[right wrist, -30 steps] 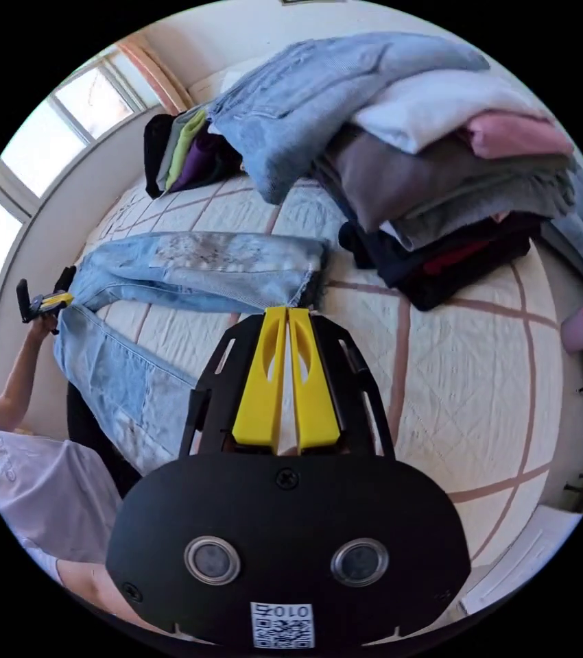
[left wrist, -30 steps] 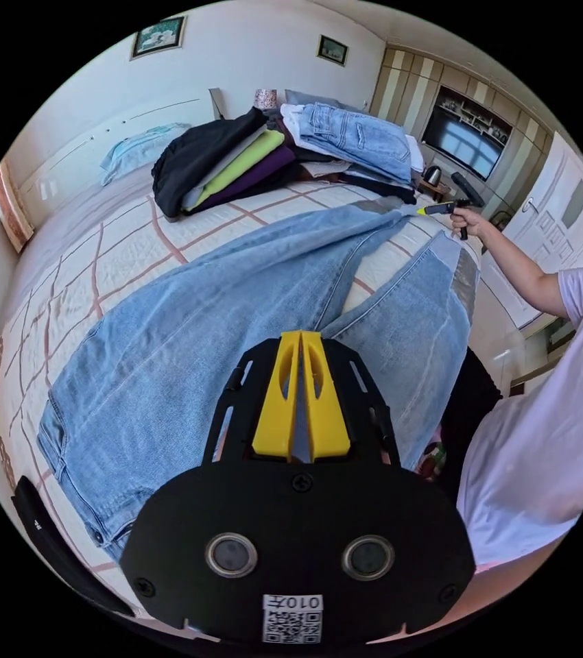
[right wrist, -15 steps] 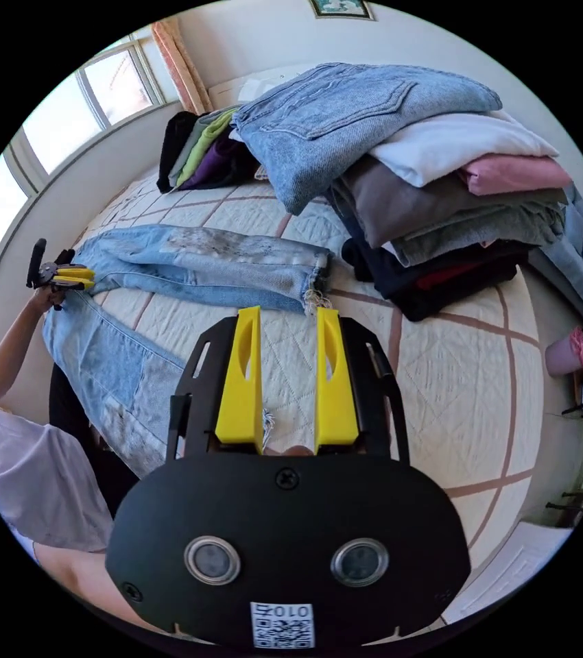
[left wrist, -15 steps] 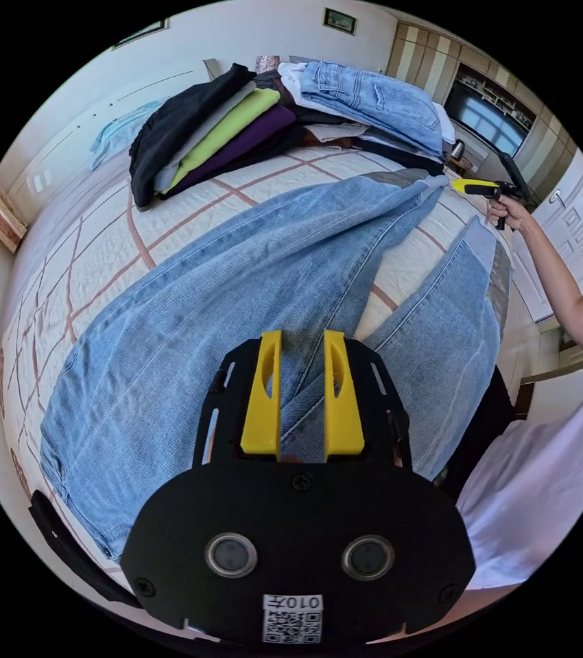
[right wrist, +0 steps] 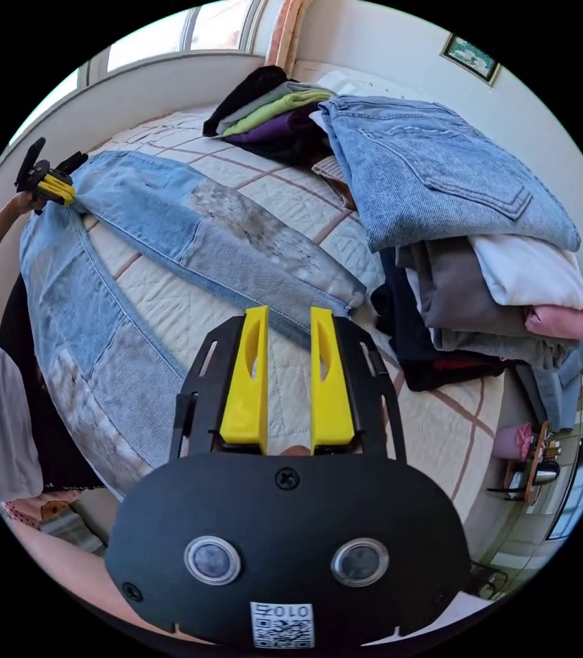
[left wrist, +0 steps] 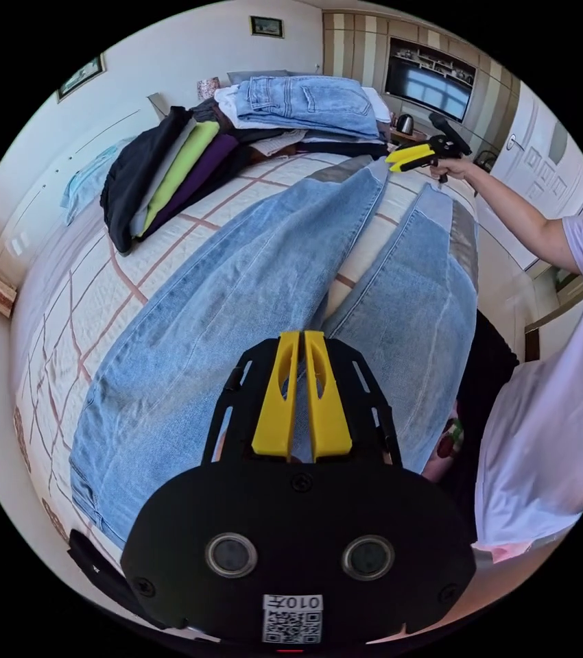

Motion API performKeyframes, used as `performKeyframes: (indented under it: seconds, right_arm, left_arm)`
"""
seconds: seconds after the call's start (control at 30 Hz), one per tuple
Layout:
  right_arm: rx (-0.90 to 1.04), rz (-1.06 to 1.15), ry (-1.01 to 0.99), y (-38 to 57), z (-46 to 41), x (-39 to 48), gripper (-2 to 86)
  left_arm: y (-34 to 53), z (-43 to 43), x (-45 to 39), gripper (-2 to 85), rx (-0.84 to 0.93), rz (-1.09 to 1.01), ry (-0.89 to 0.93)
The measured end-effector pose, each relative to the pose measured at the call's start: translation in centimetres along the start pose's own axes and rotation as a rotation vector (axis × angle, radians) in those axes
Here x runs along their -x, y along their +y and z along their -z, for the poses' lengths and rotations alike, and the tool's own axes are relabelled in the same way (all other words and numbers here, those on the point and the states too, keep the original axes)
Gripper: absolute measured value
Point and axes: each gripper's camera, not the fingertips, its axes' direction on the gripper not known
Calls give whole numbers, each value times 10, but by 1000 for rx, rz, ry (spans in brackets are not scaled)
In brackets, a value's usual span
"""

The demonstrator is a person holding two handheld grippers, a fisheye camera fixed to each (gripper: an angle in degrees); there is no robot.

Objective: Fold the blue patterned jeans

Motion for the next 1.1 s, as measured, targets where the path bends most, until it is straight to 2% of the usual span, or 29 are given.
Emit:
performKeyframes:
  seconds: [0.1, 0.27, 0.4, 0.57, 0.7, 0.73, 0.83, 0.9, 0.97, 1.1]
  right_arm:
    - [52, 74, 9, -5, -9, 3, 78]
    - [25, 54, -75, -10, -8, -8, 44]
    - [45, 82, -43, -11, 4, -4, 34]
    - [-116, 59, -68, 18, 55, -11, 30]
    - [99, 96, -165, 24, 18, -9, 35]
    - [82, 74, -175, 25, 20, -12, 39]
    - [-134, -55, -236, 31, 52, -34, 89]
    - [-239, -170, -192, 35, 67, -57, 116]
    - [-213, -285, -158, 31, 59, -77, 123]
    - [-119, -480, -251, 22, 18, -111, 132]
  left_arm:
    - [2, -8, 3, -1, -6, 28, 17]
    - [18, -7, 9, -1, -100, 93, 72]
    - [25, -7, 6, -1, -122, 110, 69]
    - [31, -1, -5, 0, -117, 71, 29]
    - [34, -14, -18, 3, -31, 10, 19]
    - [36, -16, -19, 5, -31, 22, 14]
    - [47, 3, -23, 12, -136, 59, 0]
    - [57, 24, -29, 19, -213, 75, -2]
    - [78, 51, -39, 21, -332, 114, -38]
    - [112, 65, -51, 13, -399, 204, -35]
